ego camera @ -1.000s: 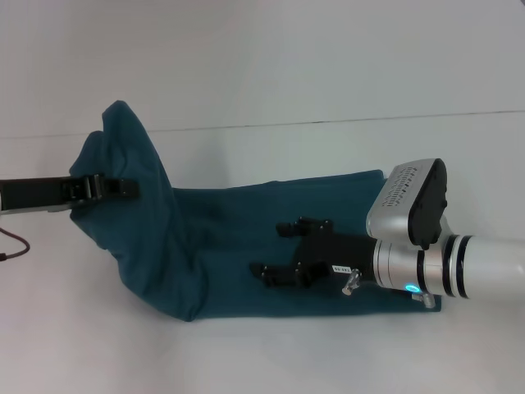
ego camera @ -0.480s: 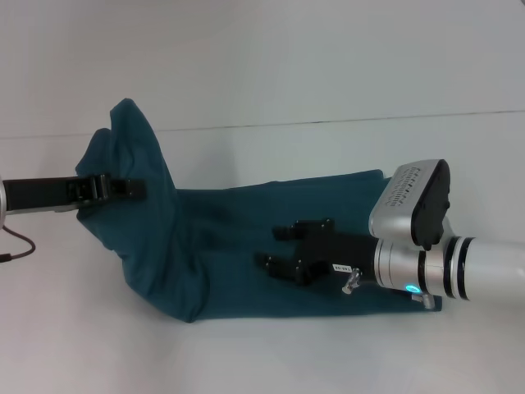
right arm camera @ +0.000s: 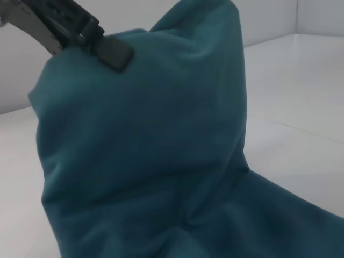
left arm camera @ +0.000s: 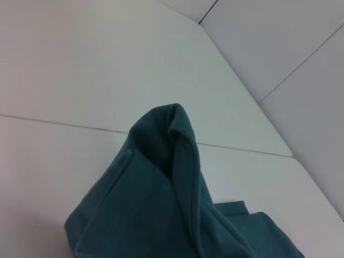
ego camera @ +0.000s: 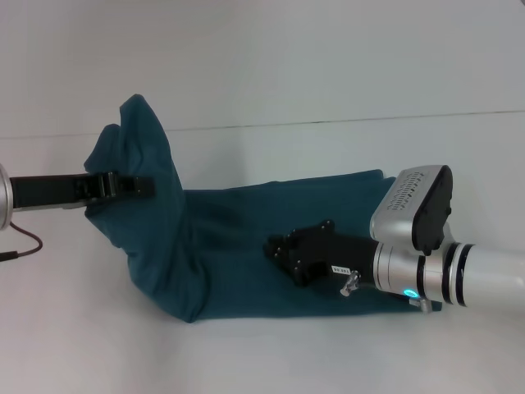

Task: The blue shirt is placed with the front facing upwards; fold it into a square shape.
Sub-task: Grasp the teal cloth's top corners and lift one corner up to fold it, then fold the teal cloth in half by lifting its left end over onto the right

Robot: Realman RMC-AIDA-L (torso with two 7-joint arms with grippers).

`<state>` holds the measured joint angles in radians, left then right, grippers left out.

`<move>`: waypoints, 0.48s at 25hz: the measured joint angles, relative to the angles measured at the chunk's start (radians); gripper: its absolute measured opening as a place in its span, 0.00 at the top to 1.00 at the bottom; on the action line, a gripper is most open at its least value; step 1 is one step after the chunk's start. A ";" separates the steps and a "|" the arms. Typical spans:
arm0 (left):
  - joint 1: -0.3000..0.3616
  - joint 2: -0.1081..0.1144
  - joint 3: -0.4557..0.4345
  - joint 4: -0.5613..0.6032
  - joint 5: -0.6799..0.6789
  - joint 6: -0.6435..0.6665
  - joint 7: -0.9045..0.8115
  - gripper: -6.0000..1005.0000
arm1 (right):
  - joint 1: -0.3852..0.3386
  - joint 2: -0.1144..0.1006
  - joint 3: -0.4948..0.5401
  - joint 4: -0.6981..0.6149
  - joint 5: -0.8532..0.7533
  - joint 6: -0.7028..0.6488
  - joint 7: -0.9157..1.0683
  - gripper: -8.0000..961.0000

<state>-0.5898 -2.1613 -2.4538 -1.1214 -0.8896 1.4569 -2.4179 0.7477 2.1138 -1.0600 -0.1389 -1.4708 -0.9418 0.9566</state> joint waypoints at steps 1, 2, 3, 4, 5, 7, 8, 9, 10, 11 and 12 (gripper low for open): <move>0.000 0.000 0.000 0.000 -0.003 0.000 0.000 0.86 | 0.000 0.001 0.000 0.001 0.000 0.000 -0.001 0.85; 0.000 0.000 0.001 0.000 -0.010 0.000 0.001 0.86 | 0.000 0.001 0.000 0.002 0.000 0.000 -0.001 0.86; 0.000 0.000 0.002 0.000 -0.015 0.000 0.001 0.86 | 0.000 0.001 0.000 0.004 0.000 0.000 -0.001 0.87; 0.000 0.000 0.006 0.000 -0.022 0.000 0.001 0.86 | 0.000 0.001 0.000 0.004 0.000 0.000 -0.001 0.89; 0.000 0.000 0.013 0.000 -0.026 -0.001 0.001 0.86 | 0.000 0.001 0.000 0.006 0.000 0.000 -0.001 0.90; -0.001 0.000 0.031 0.000 -0.036 -0.006 0.000 0.86 | -0.001 0.001 0.004 0.011 0.000 0.003 -0.008 0.92; -0.002 0.000 0.040 0.000 -0.041 -0.008 -0.001 0.86 | -0.003 0.001 0.006 0.012 0.000 0.008 -0.012 0.93; -0.005 0.000 0.046 0.001 -0.044 -0.009 -0.002 0.86 | -0.005 0.001 0.009 0.013 0.001 0.014 -0.014 0.94; -0.008 -0.001 0.050 0.002 -0.047 -0.009 -0.003 0.86 | -0.008 0.000 0.012 0.013 0.004 0.018 -0.016 0.95; -0.010 -0.001 0.052 0.003 -0.047 -0.009 -0.003 0.86 | -0.009 -0.001 0.013 0.013 0.008 0.020 -0.016 0.96; -0.013 -0.002 0.054 0.004 -0.048 -0.009 -0.004 0.86 | -0.010 -0.001 0.013 0.013 0.011 0.020 -0.016 0.97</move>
<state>-0.6033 -2.1632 -2.3997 -1.1176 -0.9380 1.4480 -2.4220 0.7382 2.1123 -1.0466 -0.1257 -1.4600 -0.9219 0.9406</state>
